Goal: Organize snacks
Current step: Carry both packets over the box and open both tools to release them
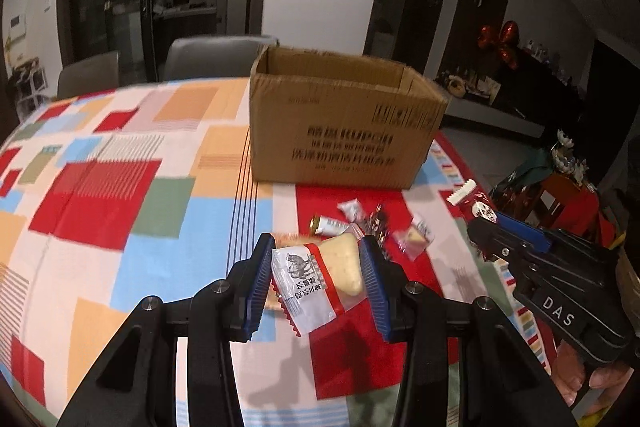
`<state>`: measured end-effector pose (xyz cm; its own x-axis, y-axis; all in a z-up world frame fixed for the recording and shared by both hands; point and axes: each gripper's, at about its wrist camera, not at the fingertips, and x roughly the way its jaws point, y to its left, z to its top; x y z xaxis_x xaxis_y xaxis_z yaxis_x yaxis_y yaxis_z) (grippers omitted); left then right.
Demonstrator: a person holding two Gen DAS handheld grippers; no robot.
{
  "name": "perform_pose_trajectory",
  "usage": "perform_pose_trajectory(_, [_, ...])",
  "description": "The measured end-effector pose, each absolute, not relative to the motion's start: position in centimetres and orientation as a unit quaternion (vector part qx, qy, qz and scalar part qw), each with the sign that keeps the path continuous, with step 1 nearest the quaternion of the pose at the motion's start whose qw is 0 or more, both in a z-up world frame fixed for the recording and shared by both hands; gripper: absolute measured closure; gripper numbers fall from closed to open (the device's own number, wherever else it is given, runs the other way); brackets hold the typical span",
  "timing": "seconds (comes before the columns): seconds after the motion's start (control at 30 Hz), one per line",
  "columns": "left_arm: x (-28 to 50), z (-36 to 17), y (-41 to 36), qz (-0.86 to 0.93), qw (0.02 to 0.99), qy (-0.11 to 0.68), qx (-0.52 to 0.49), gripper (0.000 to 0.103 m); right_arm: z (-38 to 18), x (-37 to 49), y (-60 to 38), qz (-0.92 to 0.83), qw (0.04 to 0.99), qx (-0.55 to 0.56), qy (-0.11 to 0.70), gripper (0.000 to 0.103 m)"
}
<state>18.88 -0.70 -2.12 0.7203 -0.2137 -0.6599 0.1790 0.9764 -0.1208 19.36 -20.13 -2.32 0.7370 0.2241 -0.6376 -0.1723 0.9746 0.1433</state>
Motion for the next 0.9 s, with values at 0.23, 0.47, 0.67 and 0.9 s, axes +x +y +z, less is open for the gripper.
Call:
perform_pose_trajectory(0.23, [20.0,0.2,-1.0,-0.116,0.936,0.333,-0.019,0.06,0.3,20.8,-20.0,0.1,0.944,0.046,0.311,0.079])
perform_pose_trajectory(0.47, [22.0,3.0,-0.8,-0.111,0.947,0.3,-0.019,0.06,3.1,22.2,-19.4,0.098,0.955,0.053,0.275,0.079])
perform_pose_trajectory(0.67, [24.1,5.2,-0.8,-0.102,0.957,0.273,-0.007,0.06,4.5,24.0,-19.0,0.101,0.96,0.059,0.253,0.079])
perform_pose_trajectory(0.9, [27.0,6.7,-0.8,-0.099,0.961,0.257,-0.009,0.06,5.6,26.3,-18.5,0.106,0.964,0.058,0.237,0.079])
